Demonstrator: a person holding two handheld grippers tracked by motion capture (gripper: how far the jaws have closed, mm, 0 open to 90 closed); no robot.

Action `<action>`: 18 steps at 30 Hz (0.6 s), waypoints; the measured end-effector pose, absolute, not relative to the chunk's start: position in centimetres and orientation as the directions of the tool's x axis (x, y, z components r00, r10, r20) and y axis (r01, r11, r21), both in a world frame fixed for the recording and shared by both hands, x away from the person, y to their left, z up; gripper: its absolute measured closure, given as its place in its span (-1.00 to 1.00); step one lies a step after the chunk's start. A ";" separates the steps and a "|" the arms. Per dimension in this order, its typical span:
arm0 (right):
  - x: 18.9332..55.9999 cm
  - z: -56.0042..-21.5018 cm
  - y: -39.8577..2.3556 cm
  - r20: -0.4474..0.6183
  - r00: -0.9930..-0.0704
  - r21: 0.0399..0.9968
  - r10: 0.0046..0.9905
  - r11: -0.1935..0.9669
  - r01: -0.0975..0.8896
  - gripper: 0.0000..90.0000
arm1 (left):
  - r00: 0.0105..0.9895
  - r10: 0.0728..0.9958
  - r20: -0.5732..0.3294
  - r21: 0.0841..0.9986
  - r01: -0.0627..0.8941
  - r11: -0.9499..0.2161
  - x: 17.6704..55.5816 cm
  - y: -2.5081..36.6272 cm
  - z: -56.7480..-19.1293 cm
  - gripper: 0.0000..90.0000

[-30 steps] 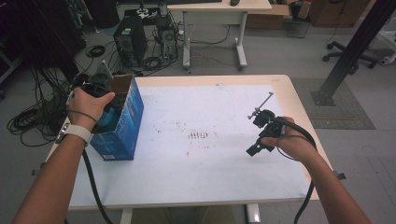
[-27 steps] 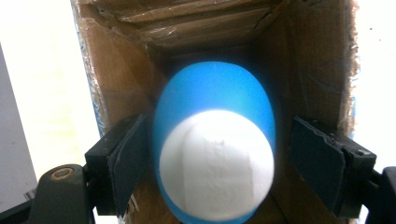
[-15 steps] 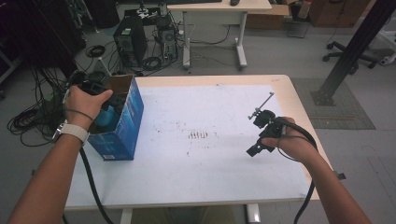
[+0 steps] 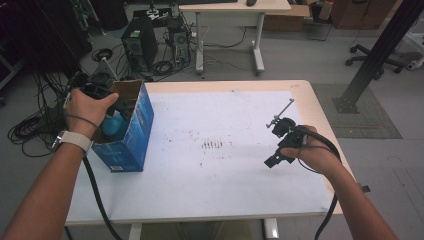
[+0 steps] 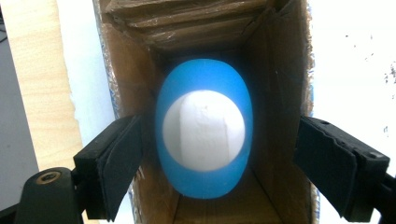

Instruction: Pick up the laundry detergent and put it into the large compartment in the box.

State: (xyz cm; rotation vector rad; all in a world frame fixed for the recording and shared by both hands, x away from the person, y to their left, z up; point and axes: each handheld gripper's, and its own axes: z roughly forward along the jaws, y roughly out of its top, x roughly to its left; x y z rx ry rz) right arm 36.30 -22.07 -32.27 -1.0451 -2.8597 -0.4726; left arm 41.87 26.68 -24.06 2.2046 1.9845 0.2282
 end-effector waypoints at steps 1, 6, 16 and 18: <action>36.3 -32.2 -22.1 0.160 -0.769 0.265 0.618 0.724 0.637 -0.80 | 0.104 0.995 0.004 0.227 0.968 -0.103 41.8 26.6 -23.9 -0.64; 36.2 -32.1 -22.1 0.157 -0.769 0.266 0.620 0.723 0.637 -0.80 | 0.108 0.994 0.008 0.241 0.965 -0.107 41.6 26.3 -23.1 -0.64; 36.0 -31.9 -22.2 0.157 -0.766 0.270 0.624 0.719 0.641 -0.80 | 0.114 0.993 0.013 0.253 0.961 -0.113 41.4 26.1 -21.7 -0.64; 36.0 -31.9 -22.3 0.156 -0.768 0.272 0.621 0.721 0.638 -0.80 | 0.117 0.993 0.013 0.252 0.961 -0.117 41.4 25.9 -21.5 -0.64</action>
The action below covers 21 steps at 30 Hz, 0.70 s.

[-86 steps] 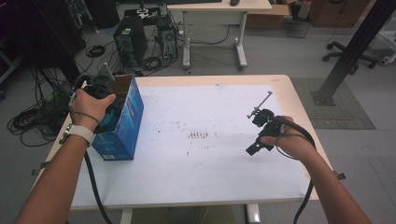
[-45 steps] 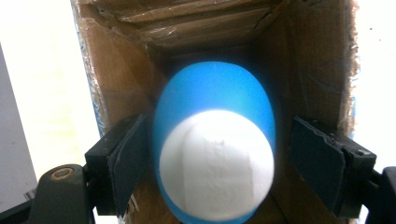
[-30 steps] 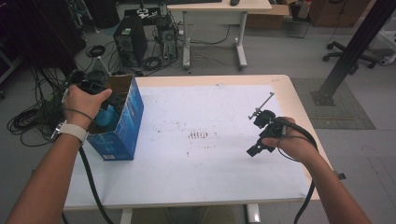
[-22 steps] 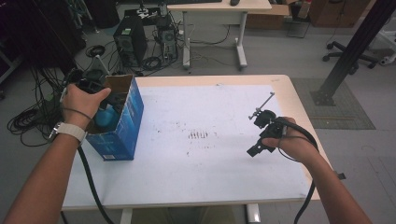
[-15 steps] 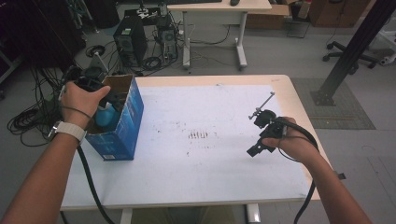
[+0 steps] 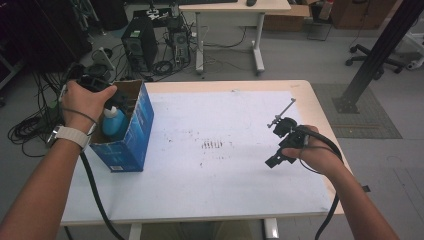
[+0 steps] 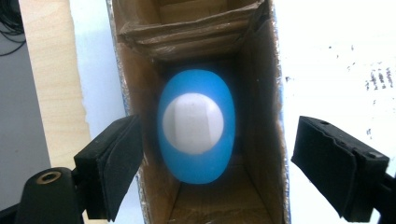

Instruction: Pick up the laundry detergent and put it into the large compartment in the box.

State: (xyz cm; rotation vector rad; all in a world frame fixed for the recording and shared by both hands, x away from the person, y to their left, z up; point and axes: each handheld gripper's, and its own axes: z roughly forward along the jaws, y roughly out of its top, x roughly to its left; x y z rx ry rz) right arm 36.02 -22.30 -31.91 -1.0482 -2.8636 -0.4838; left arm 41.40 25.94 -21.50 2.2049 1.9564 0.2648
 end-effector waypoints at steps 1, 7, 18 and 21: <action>36.0 -31.9 -22.3 0.156 -0.768 0.272 0.622 0.720 0.638 -0.80 | 0.119 0.993 0.015 0.253 0.960 -0.119 41.4 25.9 -21.4 -0.64; 36.0 -31.8 -22.3 0.155 -0.766 0.270 0.624 0.719 0.640 -0.80 | 0.136 0.990 0.028 0.249 0.958 -0.139 41.2 25.0 -20.9 -0.64; 35.9 -31.7 -22.3 0.153 -0.768 0.273 0.622 0.720 0.638 -0.80 | 0.162 0.986 0.034 0.268 0.949 -0.165 40.8 23.3 -19.3 -0.67; 35.9 -31.7 -22.3 0.156 -0.769 0.274 0.620 0.721 0.637 -0.80 | 0.170 0.984 0.046 0.261 0.949 -0.176 40.7 22.7 -18.9 -0.66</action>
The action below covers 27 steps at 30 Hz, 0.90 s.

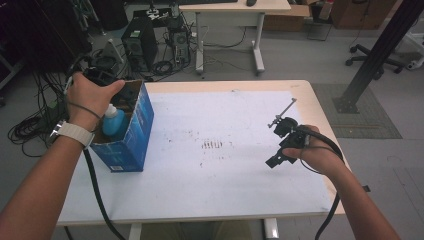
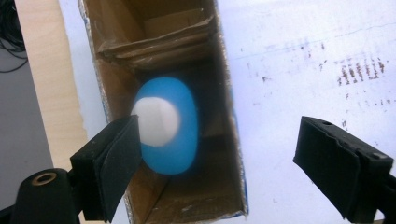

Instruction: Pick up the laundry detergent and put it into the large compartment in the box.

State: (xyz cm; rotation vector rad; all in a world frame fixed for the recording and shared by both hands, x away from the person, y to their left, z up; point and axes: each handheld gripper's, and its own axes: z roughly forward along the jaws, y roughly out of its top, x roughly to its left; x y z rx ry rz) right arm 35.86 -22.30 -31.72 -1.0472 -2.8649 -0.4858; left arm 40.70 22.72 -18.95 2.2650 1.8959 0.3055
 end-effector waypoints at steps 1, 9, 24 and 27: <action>35.9 -31.7 -22.3 0.153 -0.770 0.273 0.619 0.723 0.635 -0.80 | 0.177 0.983 0.043 0.261 0.948 -0.182 40.7 22.6 -18.8 -0.66; 35.8 -31.7 -22.4 0.154 -0.769 0.276 0.620 0.720 0.636 -0.80 | 0.199 0.980 0.027 0.263 0.944 -0.199 40.3 21.4 -18.0 -0.67; 35.7 -31.8 -22.6 0.156 -0.767 0.279 0.623 0.717 0.639 -0.80 | 0.254 0.967 0.018 0.265 0.931 -0.249 39.6 18.2 -17.1 -0.72; 35.7 -31.6 -22.6 0.153 -0.767 0.283 0.623 0.716 0.638 -0.80 | 0.262 0.965 0.015 0.266 0.929 -0.256 39.5 17.7 -16.9 -0.72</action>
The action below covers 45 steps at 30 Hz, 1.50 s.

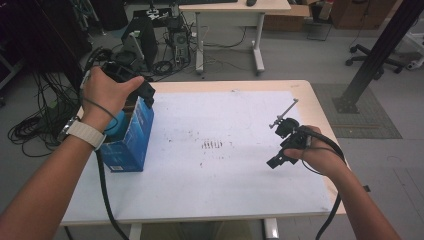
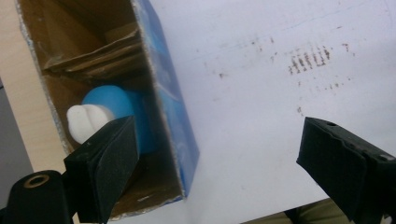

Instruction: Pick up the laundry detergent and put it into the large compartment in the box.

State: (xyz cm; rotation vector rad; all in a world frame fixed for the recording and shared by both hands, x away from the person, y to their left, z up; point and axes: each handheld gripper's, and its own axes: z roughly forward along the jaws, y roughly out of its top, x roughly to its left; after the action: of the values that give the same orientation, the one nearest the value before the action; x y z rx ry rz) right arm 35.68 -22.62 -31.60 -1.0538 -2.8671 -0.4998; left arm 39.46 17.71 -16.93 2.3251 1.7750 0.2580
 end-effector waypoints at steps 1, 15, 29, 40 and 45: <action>35.7 -31.6 -22.6 0.153 -0.767 0.285 0.623 0.716 0.638 -0.80 | 0.267 0.964 0.013 0.268 0.927 -0.261 39.4 17.5 -16.9 -0.72; 35.5 -31.5 -22.8 0.150 -0.764 0.287 0.627 0.712 0.641 -0.80 | 0.286 0.958 -0.010 0.270 0.923 -0.272 38.9 15.6 -17.2 -0.79; 35.4 -31.5 -22.9 0.147 -0.767 0.286 0.625 0.715 0.638 -0.80 | 0.312 0.950 -0.025 0.261 0.919 -0.295 38.3 13.9 -17.3 -0.81; 35.2 -31.4 -22.9 0.148 -0.766 0.291 0.625 0.713 0.638 -0.80 | 0.314 0.949 -0.023 0.253 0.920 -0.298 38.0 13.0 -17.7 -0.80; 35.2 -31.3 -22.9 0.146 -0.766 0.289 0.626 0.713 0.638 -0.80 | 0.321 0.947 -0.027 0.251 0.919 -0.304 37.8 12.7 -18.0 -0.80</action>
State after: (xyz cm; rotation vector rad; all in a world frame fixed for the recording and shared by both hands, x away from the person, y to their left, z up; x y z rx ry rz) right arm 35.21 -22.89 -31.33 -1.0608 -2.8730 -0.5070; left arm 37.77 12.71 -17.96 2.3652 1.7022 0.1852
